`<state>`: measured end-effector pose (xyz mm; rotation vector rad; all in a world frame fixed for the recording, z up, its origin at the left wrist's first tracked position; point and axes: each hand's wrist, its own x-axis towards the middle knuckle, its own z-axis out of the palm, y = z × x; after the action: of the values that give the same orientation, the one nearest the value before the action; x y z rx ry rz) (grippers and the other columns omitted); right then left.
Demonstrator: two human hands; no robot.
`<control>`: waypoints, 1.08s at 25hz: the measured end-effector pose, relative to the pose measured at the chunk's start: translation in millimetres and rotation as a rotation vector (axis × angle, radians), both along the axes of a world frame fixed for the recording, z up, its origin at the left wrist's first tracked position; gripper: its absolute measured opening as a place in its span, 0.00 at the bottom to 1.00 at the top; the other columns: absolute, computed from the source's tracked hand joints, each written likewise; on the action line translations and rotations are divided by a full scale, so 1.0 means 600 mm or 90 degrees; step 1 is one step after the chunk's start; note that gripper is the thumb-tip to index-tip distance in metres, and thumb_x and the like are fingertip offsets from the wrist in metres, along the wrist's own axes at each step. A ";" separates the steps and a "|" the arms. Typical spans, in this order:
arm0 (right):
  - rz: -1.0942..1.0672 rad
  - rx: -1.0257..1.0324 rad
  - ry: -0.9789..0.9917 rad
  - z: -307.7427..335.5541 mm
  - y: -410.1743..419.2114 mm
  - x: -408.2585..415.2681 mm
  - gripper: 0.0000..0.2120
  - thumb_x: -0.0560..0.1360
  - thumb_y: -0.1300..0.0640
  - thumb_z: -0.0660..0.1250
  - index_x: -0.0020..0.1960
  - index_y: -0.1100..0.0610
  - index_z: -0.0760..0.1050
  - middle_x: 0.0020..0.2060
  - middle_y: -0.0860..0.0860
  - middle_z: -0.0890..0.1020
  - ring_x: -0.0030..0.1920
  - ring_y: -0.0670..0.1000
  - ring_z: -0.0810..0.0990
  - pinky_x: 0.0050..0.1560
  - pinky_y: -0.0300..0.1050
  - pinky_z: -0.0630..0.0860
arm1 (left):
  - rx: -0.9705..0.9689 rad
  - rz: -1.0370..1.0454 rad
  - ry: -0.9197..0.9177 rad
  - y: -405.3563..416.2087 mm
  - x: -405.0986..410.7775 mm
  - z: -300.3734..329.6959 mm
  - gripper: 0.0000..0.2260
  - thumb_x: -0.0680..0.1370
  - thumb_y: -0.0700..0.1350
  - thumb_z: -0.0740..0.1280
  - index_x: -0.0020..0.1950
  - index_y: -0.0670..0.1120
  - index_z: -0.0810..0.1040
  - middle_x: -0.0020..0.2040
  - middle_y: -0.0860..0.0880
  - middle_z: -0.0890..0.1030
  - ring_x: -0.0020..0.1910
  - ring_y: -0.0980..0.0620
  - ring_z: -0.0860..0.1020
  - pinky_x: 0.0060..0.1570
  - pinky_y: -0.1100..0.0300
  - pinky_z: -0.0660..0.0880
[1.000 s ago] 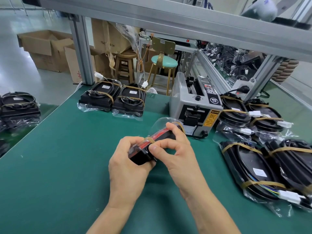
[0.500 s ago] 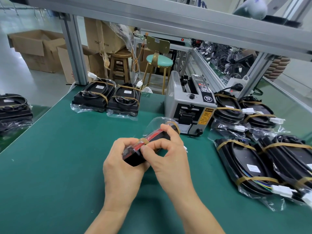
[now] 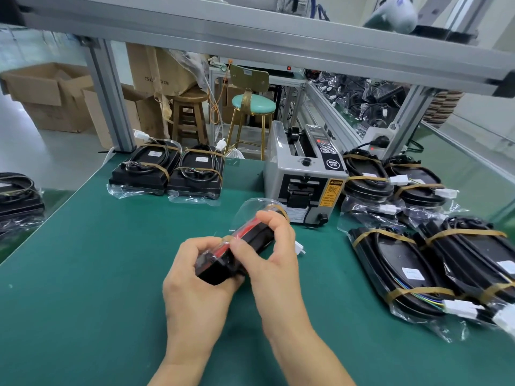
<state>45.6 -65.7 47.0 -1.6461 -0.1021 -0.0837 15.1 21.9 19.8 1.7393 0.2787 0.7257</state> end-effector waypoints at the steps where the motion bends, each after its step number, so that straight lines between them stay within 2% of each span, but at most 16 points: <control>1: 0.015 -0.034 -0.019 0.000 -0.001 -0.003 0.23 0.62 0.49 0.71 0.55 0.39 0.71 0.63 0.31 0.67 0.67 0.36 0.65 0.71 0.51 0.62 | -0.003 0.001 0.002 -0.001 0.001 0.000 0.25 0.60 0.34 0.77 0.43 0.60 0.75 0.43 0.59 0.81 0.43 0.60 0.79 0.40 0.73 0.71; 5: 0.085 -0.162 -0.049 0.002 -0.008 -0.008 0.30 0.56 0.45 0.72 0.55 0.33 0.66 0.63 0.22 0.57 0.68 0.29 0.57 0.74 0.50 0.55 | -0.011 0.002 0.005 0.004 0.004 -0.001 0.26 0.61 0.29 0.73 0.43 0.60 0.76 0.43 0.61 0.81 0.42 0.62 0.79 0.37 0.75 0.71; 8: 0.096 -0.141 -0.048 0.007 -0.027 0.011 0.32 0.55 0.43 0.74 0.57 0.36 0.68 0.64 0.27 0.61 0.68 0.30 0.59 0.74 0.49 0.55 | -0.017 -0.022 0.006 0.013 0.006 0.000 0.28 0.58 0.31 0.78 0.43 0.61 0.76 0.43 0.61 0.82 0.42 0.63 0.79 0.40 0.77 0.71; 11: 0.073 -0.248 -0.113 0.018 -0.028 0.031 0.30 0.56 0.38 0.72 0.56 0.33 0.66 0.64 0.32 0.63 0.66 0.30 0.59 0.70 0.45 0.50 | -0.016 -0.037 0.014 0.028 0.007 -0.002 0.28 0.56 0.31 0.80 0.44 0.59 0.77 0.44 0.60 0.82 0.42 0.64 0.80 0.43 0.76 0.72; 14: 0.053 -0.287 -0.149 0.017 -0.052 0.068 0.24 0.62 0.41 0.71 0.55 0.32 0.66 0.61 0.31 0.66 0.64 0.30 0.62 0.69 0.45 0.53 | -0.030 -0.057 0.030 0.063 0.007 -0.005 0.31 0.49 0.34 0.82 0.45 0.57 0.78 0.44 0.60 0.83 0.44 0.63 0.80 0.48 0.68 0.75; 17: 0.124 -0.210 -0.025 0.016 -0.105 0.112 0.20 0.73 0.49 0.71 0.59 0.32 0.68 0.62 0.29 0.68 0.65 0.31 0.64 0.74 0.50 0.57 | -0.076 -0.121 0.030 0.103 0.002 -0.002 0.35 0.42 0.36 0.81 0.46 0.54 0.79 0.45 0.55 0.83 0.43 0.60 0.81 0.48 0.67 0.76; 20: 0.233 -0.154 0.086 0.004 -0.117 0.140 0.19 0.77 0.55 0.68 0.66 0.42 0.71 0.64 0.37 0.74 0.66 0.37 0.69 0.73 0.48 0.62 | -0.074 -0.179 0.055 0.119 -0.001 0.010 0.30 0.47 0.34 0.78 0.46 0.52 0.80 0.47 0.51 0.83 0.44 0.57 0.81 0.49 0.66 0.76; 22: 0.257 -0.108 0.092 -0.001 -0.107 0.150 0.13 0.78 0.59 0.67 0.61 0.47 0.76 0.58 0.41 0.80 0.60 0.38 0.75 0.67 0.42 0.67 | 0.005 -0.138 0.095 0.119 -0.003 0.023 0.32 0.53 0.30 0.80 0.48 0.58 0.79 0.51 0.56 0.82 0.53 0.55 0.78 0.56 0.60 0.73; 24: 0.253 -0.075 0.096 -0.005 -0.100 0.155 0.09 0.78 0.60 0.66 0.54 0.49 0.80 0.52 0.43 0.83 0.53 0.40 0.79 0.63 0.40 0.70 | 0.243 -0.067 0.082 0.106 -0.007 0.051 0.34 0.60 0.37 0.80 0.57 0.63 0.74 0.60 0.63 0.75 0.64 0.56 0.70 0.66 0.54 0.64; 25: 0.250 -0.066 0.095 -0.008 -0.100 0.156 0.08 0.78 0.60 0.66 0.53 0.50 0.80 0.51 0.45 0.83 0.52 0.41 0.79 0.64 0.41 0.71 | 0.361 -0.062 0.049 0.094 -0.005 0.065 0.33 0.60 0.44 0.78 0.62 0.59 0.72 0.64 0.60 0.72 0.67 0.56 0.67 0.68 0.52 0.60; 27: 0.260 -0.047 0.097 -0.012 -0.102 0.156 0.08 0.77 0.60 0.66 0.54 0.52 0.81 0.50 0.48 0.83 0.51 0.43 0.79 0.65 0.42 0.71 | 0.526 -0.111 0.027 0.062 0.010 0.090 0.28 0.64 0.55 0.69 0.64 0.51 0.74 0.65 0.54 0.73 0.67 0.53 0.66 0.68 0.50 0.59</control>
<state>139.4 -127.1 39.7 -1.6687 -0.3242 0.3598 21.0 58.9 73.6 2.5194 -0.1814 0.7231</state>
